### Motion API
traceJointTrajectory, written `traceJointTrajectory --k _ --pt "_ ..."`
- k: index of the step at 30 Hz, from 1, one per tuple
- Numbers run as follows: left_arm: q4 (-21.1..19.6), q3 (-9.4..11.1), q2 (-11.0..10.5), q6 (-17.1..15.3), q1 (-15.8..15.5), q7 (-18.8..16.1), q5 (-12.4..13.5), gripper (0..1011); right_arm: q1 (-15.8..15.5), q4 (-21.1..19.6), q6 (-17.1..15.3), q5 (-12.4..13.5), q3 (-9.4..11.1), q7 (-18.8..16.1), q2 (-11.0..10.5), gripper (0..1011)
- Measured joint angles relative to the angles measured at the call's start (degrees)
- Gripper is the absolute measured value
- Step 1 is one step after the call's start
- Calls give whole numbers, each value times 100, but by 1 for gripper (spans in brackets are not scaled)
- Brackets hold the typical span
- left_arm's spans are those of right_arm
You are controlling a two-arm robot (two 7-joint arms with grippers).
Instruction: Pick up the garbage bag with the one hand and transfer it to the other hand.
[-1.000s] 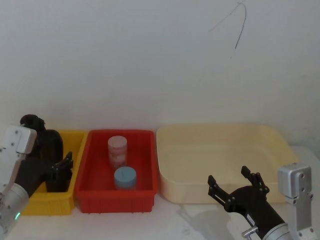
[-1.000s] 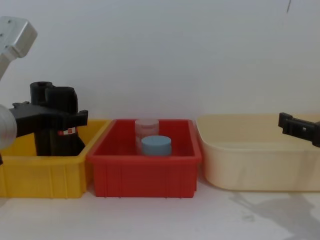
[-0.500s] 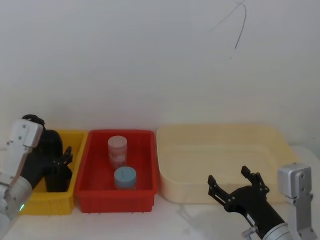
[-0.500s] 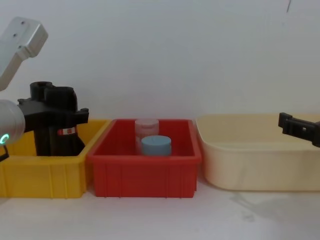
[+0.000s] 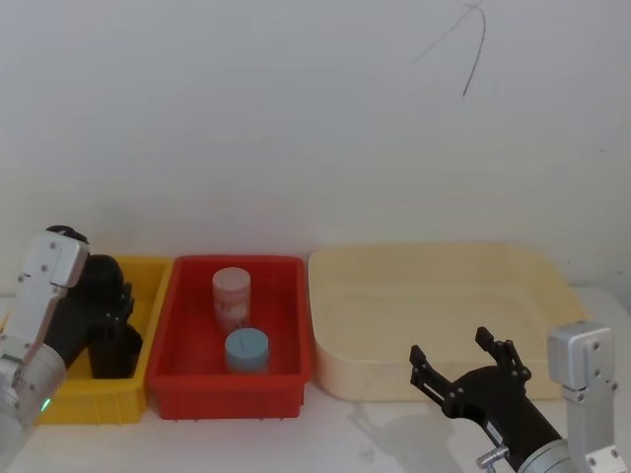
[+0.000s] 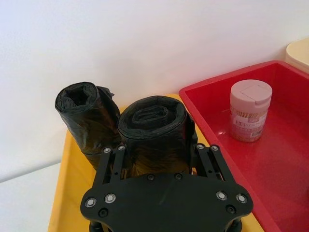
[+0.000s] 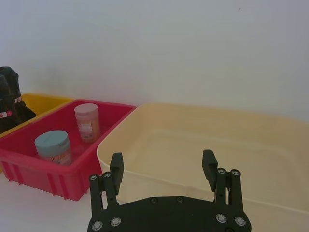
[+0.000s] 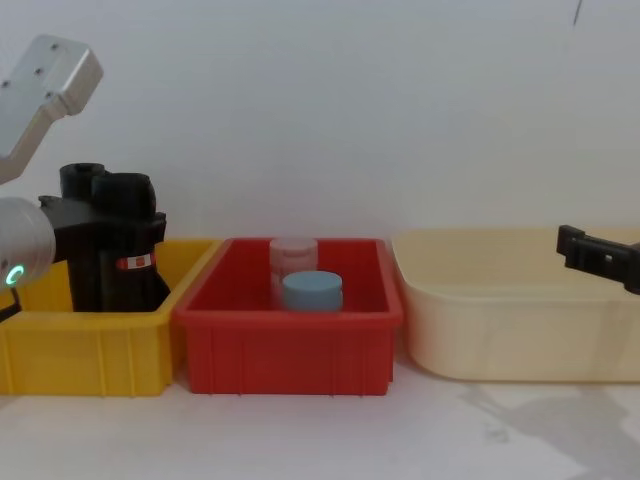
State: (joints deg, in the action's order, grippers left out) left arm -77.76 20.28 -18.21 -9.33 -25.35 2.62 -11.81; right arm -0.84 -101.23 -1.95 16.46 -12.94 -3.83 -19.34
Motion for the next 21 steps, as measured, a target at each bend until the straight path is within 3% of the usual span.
traceJointTrajectory --k 10,21 --pt "-172 -21 -7 -50 -4 39 16 524 0 0 0 0 0 0 0 1001" --pt "-716 -40 -117 -423 -297 303 39 464 0 0 0 0 0 0 0 1001"
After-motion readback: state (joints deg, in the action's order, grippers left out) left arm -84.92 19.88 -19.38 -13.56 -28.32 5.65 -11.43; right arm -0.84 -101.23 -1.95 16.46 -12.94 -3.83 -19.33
